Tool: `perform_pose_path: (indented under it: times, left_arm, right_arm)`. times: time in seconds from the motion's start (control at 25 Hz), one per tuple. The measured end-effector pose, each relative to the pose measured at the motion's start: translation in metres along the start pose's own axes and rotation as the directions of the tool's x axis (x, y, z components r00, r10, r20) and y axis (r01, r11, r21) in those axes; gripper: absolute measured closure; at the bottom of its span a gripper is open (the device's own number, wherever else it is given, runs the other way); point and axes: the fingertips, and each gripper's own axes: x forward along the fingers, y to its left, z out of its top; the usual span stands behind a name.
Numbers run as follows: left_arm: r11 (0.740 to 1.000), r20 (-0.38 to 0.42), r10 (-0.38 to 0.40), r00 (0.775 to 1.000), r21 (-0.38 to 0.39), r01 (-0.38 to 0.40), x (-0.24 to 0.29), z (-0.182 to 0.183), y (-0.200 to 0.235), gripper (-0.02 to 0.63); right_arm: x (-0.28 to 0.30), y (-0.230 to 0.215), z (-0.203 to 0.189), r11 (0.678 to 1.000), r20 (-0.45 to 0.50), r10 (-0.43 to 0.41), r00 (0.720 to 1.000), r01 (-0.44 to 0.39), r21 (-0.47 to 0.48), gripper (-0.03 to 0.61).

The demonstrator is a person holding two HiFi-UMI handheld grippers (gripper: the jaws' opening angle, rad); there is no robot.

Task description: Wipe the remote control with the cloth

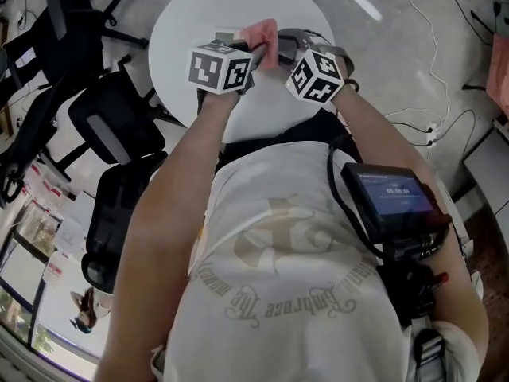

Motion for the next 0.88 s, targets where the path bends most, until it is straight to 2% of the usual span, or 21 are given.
perform_pose_path:
  times: [0.16, 0.32, 0.4, 0.6, 0.88]
  left_arm:
    - [0.999, -0.105, 0.016, 0.994, 0.049, -0.011, 0.015, -0.005, -0.008, 0.594]
    - [0.998, -0.144, 0.051, 0.988, 0.046, -0.045, 0.019, -0.007, -0.009, 0.594]
    - [0.997, -0.149, 0.067, 0.987, 0.033, -0.063, 0.018, -0.006, -0.009, 0.595]
    - [0.994, -0.121, 0.093, 0.988, -0.053, -0.100, 0.012, -0.006, 0.000, 0.595]
    - [0.983, -0.100, 0.149, 0.984, -0.090, -0.159, -0.013, -0.013, 0.038, 0.595]
  right_arm:
    - [-0.003, 0.005, 0.001, 1.000, -0.005, -0.005, 1.000, 0.005, 0.006, 0.373]
    - [-0.004, 0.007, 0.000, 1.000, -0.033, -0.005, 0.999, 0.005, -0.003, 0.376]
    - [-0.005, 0.007, 0.000, 1.000, -0.033, -0.009, 0.999, 0.009, -0.004, 0.376]
    - [-0.007, 0.008, 0.001, 1.000, -0.016, -0.011, 1.000, 0.011, 0.001, 0.379]
    - [-0.007, 0.010, 0.003, 1.000, -0.013, 0.014, 1.000, -0.013, 0.003, 0.379]
